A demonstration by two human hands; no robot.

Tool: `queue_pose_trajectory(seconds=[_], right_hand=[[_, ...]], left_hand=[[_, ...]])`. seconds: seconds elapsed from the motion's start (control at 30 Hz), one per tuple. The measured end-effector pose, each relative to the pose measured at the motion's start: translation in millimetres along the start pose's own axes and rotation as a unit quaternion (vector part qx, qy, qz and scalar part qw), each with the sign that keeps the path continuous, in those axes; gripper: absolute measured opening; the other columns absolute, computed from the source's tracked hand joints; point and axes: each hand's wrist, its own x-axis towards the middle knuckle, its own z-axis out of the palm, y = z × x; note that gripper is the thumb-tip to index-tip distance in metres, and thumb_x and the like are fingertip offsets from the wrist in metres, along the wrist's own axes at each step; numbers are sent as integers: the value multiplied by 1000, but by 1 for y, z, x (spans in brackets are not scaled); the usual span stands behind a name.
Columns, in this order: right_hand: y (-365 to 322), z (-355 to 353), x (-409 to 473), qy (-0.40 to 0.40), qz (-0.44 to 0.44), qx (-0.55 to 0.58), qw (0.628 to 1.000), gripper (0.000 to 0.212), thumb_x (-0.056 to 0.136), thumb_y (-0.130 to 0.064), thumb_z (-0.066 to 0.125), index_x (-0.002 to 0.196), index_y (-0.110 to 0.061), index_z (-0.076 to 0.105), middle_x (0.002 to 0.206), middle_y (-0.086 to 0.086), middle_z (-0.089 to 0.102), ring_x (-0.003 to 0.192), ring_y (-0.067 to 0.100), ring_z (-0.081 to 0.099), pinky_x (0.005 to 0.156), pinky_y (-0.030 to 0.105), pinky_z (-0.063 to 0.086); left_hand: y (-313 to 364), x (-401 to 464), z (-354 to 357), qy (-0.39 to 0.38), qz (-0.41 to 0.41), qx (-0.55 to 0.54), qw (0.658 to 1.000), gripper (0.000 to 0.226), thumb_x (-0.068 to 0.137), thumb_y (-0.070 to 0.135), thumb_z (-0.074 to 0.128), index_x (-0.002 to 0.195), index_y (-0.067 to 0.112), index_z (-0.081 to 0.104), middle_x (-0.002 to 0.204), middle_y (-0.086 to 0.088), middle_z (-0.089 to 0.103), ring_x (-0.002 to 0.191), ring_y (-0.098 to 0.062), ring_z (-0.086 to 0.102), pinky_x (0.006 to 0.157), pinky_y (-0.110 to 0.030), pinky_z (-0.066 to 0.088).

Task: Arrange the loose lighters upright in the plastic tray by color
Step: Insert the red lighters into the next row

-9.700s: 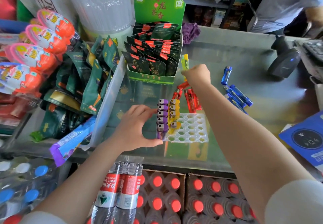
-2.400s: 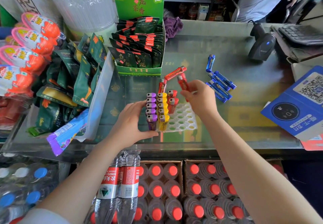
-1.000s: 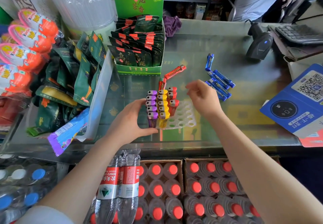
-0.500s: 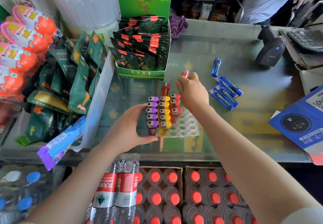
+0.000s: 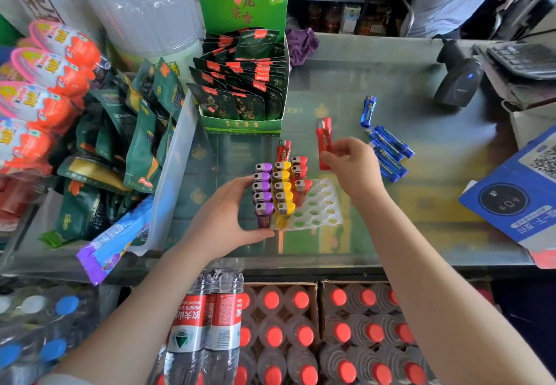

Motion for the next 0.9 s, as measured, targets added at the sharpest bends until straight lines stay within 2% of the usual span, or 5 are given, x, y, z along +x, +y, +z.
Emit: queue_pose_trajectory(seconds=[0.17,0.4,0.5,0.67,0.9], right_hand=[[19,-9,-68,-54,-90,62,993,16,76,-7,68,77,-21,61,68,-8,66,56,1,56,57,16,45],[25,5,-75,-59,-148,1,987,8,77,-12,68,85,-14,65,63,-21,52,59,-3,48,54,8,35],[27,11,-76,-39,-186,-7,982,9,77,-11,69,83,-16,64,73,-25,51,63,-2,48,58,5,35],[32,15,-76,-20,-243,-47,969,7,80,-14,66,86,-14,63,78,-13,57,65,7,48,62,20,40],[37,17,-76,-19,-248,-72,966,18,80,-21,61,92,-9,65,77,-8,59,69,10,47,63,27,38]], left_hand=[[6,-3,6,19,4,-9,1000,86,56,48,78,129,24,39,131,7,47,120,-10,41,94,-24,28],[6,-5,8,17,4,-13,1000,87,55,52,75,129,24,40,132,7,48,121,-12,42,97,-31,33],[5,-5,8,19,2,-10,1000,85,55,52,76,128,24,40,131,7,48,120,-11,42,97,-30,34],[4,-3,7,16,2,-12,1000,84,54,55,74,125,26,43,128,8,51,117,-11,46,96,-36,40],[2,-1,4,4,4,-2,1000,85,54,53,75,127,26,41,130,6,50,119,-13,44,98,-37,39]])
